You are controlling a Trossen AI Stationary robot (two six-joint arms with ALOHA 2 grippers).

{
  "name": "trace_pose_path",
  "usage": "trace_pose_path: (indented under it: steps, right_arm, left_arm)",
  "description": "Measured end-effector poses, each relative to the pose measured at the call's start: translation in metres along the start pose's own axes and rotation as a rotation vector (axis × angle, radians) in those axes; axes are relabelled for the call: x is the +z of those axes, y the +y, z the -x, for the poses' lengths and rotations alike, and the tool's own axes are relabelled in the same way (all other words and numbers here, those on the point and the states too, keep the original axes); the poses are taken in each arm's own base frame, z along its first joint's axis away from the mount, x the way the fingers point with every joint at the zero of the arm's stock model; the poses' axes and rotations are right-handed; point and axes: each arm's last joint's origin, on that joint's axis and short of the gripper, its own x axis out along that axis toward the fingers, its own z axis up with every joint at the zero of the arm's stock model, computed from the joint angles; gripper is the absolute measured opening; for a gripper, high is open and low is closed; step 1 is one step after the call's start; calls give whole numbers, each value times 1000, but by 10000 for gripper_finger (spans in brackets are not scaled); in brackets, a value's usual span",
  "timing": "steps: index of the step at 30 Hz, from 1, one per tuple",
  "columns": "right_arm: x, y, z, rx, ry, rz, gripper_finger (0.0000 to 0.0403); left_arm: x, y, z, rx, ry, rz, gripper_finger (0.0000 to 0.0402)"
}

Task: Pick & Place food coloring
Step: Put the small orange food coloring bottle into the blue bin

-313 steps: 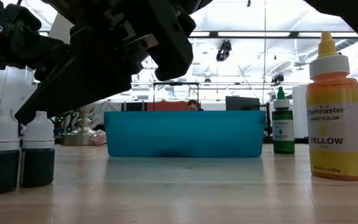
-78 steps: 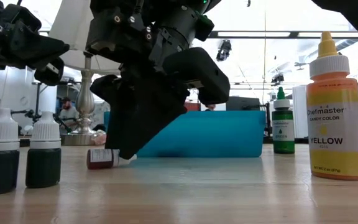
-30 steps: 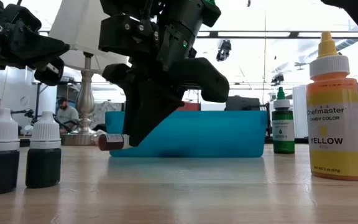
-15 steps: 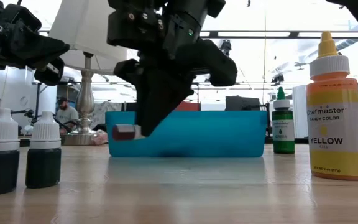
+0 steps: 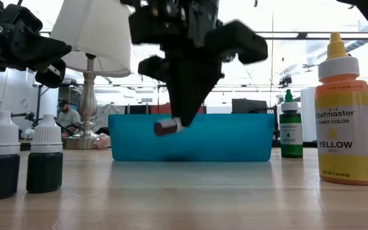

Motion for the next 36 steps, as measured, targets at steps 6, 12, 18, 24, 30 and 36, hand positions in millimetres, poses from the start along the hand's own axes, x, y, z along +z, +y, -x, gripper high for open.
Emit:
trace_pose_path:
  steps: [6,12,18,24,30,36]
  right_arm:
    - [8,13,16,12,12,-38,36]
    - [3,24,17,53,94,-97,37]
    - [-6,29,8,100,221,-129,37]
    - [-12,34,8,126,288,-167,38]
    - [-22,38,-4,150,376,-192,38]
    - [-29,41,-13,162,423,-199,38]
  left_arm:
    - [0,0,0,0,0,0,0]
    - [0,0,0,0,0,0,0]
    - [0,0,0,0,0,0,0]
    - [0,0,0,0,0,0,0]
    - [0,0,0,0,0,0,0]
    - [0,0,0,0,0,0,0]
